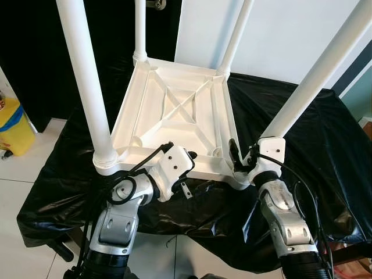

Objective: Building children table

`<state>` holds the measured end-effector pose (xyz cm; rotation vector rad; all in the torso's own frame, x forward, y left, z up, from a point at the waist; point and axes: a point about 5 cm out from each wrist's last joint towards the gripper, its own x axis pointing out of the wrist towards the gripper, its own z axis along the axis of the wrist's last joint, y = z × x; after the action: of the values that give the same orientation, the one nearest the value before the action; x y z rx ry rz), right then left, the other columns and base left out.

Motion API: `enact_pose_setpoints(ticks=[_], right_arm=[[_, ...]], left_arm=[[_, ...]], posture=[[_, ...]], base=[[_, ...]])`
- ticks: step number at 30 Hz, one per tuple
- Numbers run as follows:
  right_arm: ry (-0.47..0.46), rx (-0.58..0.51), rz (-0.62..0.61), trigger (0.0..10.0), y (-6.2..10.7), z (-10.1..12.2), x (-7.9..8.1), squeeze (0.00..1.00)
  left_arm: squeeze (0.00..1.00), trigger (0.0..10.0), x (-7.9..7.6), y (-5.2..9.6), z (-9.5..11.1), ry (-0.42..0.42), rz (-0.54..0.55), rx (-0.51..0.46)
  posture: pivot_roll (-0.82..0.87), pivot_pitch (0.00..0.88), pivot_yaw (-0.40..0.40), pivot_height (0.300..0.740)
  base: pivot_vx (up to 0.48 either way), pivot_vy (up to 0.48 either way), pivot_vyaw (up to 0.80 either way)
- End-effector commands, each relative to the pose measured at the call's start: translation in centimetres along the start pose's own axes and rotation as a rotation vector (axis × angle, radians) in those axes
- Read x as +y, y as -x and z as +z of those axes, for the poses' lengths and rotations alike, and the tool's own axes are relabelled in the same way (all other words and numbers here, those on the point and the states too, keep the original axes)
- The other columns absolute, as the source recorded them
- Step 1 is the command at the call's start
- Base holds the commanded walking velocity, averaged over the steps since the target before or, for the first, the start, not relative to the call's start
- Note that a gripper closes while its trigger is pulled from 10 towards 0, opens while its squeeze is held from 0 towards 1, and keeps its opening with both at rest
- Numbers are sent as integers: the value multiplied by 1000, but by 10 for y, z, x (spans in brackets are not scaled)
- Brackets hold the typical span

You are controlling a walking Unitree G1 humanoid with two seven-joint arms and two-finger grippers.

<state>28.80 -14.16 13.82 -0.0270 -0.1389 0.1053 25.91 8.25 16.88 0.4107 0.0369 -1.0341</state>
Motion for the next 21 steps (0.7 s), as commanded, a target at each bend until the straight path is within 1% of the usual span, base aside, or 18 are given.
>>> enact_pose_setpoints(ticks=[1,2,4,6,8,9,11,14,17,19,21], right_arm=[[-2,13,11,10000,0,-3,-6,0],[-2,13,11,10000,0,-3,-6,0],[-8,13,58,10000,1,-3,-6,0],[-8,13,58,10000,1,-3,-6,0],[-21,14,110,10000,2,-4,-8,0],[-21,14,110,10000,2,-4,-8,0],[-20,18,167,10000,0,-5,-11,0],[-16,16,198,10000,0,-5,-13,0],[-4,13,281,10000,-2,-4,-16,0],[-4,13,281,10000,-2,-4,-16,0],[14,16,362,10000,-4,-3,-21,0]], left_arm=[[0,10000,5,-2,3,2,142,-9],[0,10000,5,-2,3,2,142,-9],[0,10000,5,-1,2,1,143,-7],[0,10000,5,-1,2,1,143,-7],[0,10000,5,0,3,1,143,-6],[0,10000,5,0,3,1,143,-6],[0,10000,5,0,3,2,142,-5],[0,10000,5,1,2,2,141,-4],[0,10000,5,1,2,2,141,-2],[0,10000,5,1,2,2,141,-2],[0,10000,6,2,2,0,139,-2]], posture=[[184,36,-202,740],[184,36,-202,740],[184,40,-200,740],[184,40,-200,740],[185,46,-196,740],[185,46,-196,740],[184,52,-190,740],[184,52,-189,740],[184,53,-187,740],[184,53,-187,740],[182,53,-177,740]], base=[[0,0,0],[0,0,0],[0,0,0],[0,0,0],[0,0,0],[0,0,0],[0,0,0],[0,0,0],[0,0,0],[0,0,0],[0,0,0]])
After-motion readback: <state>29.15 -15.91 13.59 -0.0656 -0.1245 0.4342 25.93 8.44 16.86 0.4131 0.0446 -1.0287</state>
